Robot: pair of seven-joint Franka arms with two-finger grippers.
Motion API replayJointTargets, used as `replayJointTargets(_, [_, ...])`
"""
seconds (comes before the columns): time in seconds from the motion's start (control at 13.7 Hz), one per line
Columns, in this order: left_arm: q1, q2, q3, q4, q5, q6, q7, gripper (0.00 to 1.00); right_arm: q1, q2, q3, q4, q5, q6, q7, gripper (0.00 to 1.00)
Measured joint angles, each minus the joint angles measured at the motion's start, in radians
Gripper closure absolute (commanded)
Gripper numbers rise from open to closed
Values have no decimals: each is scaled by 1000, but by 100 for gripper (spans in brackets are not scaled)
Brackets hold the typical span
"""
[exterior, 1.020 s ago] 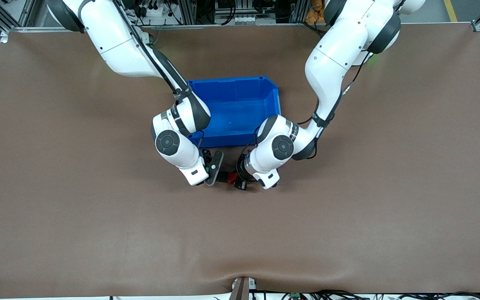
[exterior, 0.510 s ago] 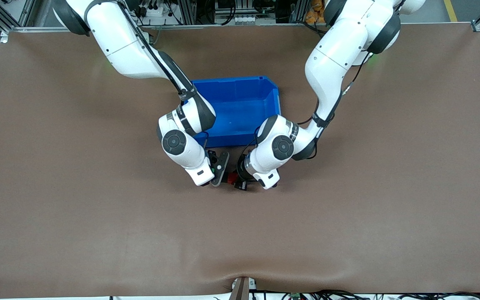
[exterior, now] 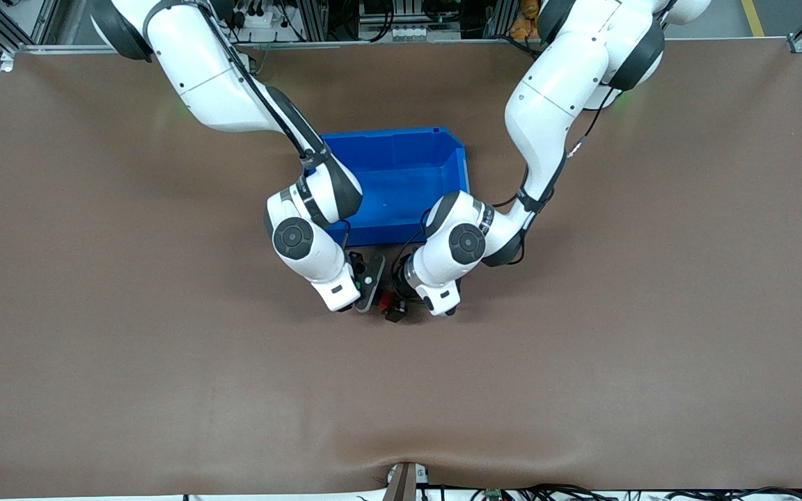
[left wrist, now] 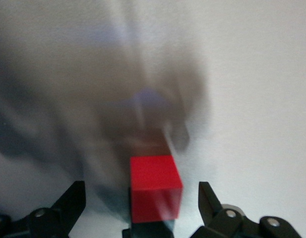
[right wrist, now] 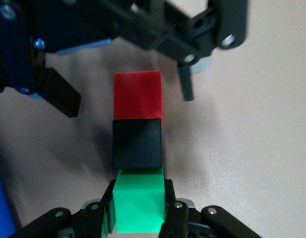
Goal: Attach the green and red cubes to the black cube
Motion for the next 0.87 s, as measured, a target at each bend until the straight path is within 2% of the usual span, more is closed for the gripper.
replayJointTargets(0.22, [6,-1,6,11,0,0,0,0,0,0,0,1,0,-1,0,100])
replayJointTargets(0.36, [15,-2,8,14,0,-1,0,0,0,0,0,1,0,-1,0,94])
replayJointTargets(0.44, [21,-4,8,15,0,-5,0,0,0,0,0,1,0,-1,1,70])
replayJointTargets(0.51, [28,-9,7,16,0,-15,0,0,0,0,0,1,0,-1,1,14])
replayJointTargets(0.58, [37,-15,7,16,0,-32,0,0,0,0,0,1,0,-1,1,0])
replayJointTargets(0.87, [70,-47,7,17,0,-101,6,0,1,6,0,2,0,0,1,0])
